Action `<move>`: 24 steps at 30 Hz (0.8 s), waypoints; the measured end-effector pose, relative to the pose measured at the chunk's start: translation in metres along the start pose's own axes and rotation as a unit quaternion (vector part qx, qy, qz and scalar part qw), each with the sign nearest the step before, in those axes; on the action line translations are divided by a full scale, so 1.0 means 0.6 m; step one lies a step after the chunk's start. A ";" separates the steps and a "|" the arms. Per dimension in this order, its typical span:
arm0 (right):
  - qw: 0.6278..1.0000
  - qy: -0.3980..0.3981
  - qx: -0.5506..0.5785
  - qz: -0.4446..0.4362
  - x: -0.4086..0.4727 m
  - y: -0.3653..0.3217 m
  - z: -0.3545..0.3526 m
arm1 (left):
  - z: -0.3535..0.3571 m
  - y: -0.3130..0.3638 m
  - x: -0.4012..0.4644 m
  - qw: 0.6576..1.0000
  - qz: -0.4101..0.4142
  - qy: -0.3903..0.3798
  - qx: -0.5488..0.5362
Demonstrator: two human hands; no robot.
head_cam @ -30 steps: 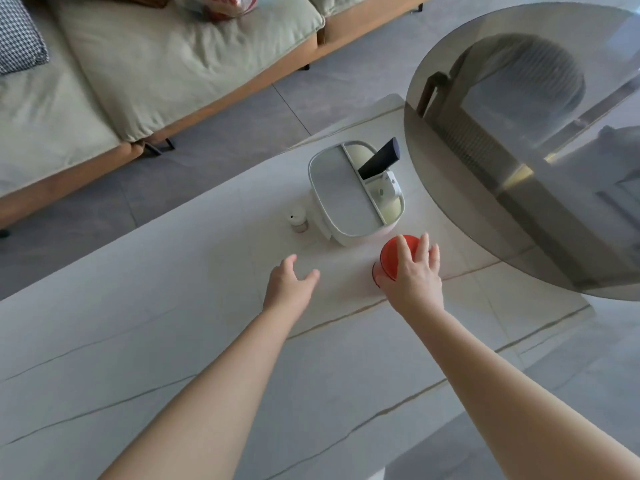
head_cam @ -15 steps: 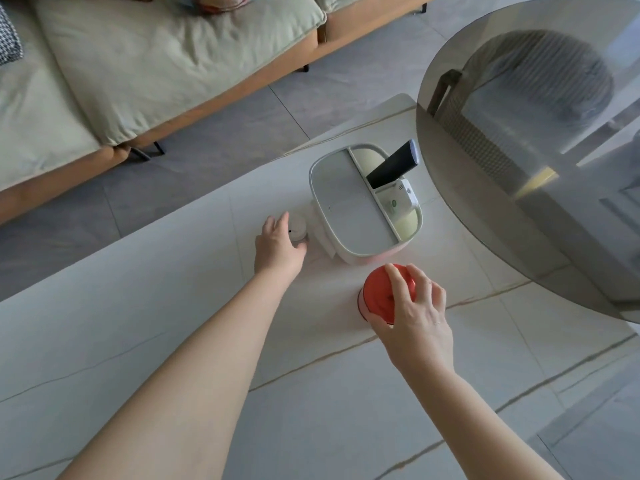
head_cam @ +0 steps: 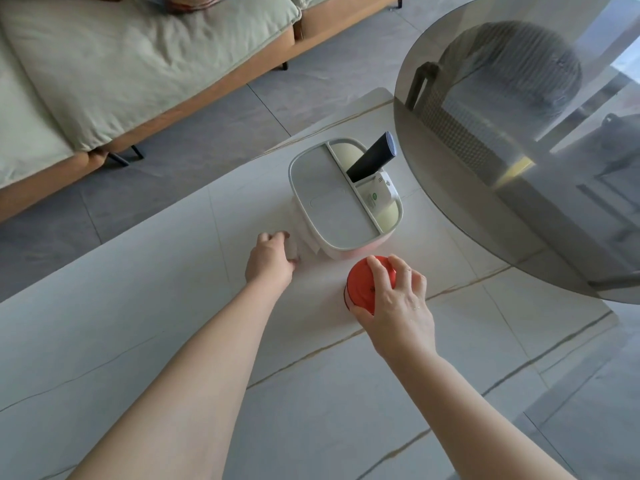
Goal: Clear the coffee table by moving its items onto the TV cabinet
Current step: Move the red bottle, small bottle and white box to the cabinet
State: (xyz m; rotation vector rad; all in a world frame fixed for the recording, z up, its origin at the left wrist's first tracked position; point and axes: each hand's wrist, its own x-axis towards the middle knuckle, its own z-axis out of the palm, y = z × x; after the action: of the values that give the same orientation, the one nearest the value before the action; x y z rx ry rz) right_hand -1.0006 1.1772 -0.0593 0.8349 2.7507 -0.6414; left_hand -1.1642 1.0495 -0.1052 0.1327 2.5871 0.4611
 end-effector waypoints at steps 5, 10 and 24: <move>1.000 -0.013 0.008 0.012 -0.001 -0.008 -0.008 | 0.023 -0.016 -0.088 0.999 0.015 -0.040 -0.010; 0.998 -0.037 0.024 0.043 -0.047 0.004 -0.013 | 0.023 -0.018 -0.184 0.998 0.048 -0.045 -0.004; 0.950 0.060 0.155 0.266 -0.476 0.163 -0.066 | 0.072 0.039 -0.520 0.966 0.177 -0.186 0.013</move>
State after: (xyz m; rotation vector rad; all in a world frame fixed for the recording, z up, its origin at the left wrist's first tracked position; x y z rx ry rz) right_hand -0.7128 1.1307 0.0291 1.6529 2.3724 -0.9341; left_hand -0.8721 1.0286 0.0124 0.6361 2.2005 0.4766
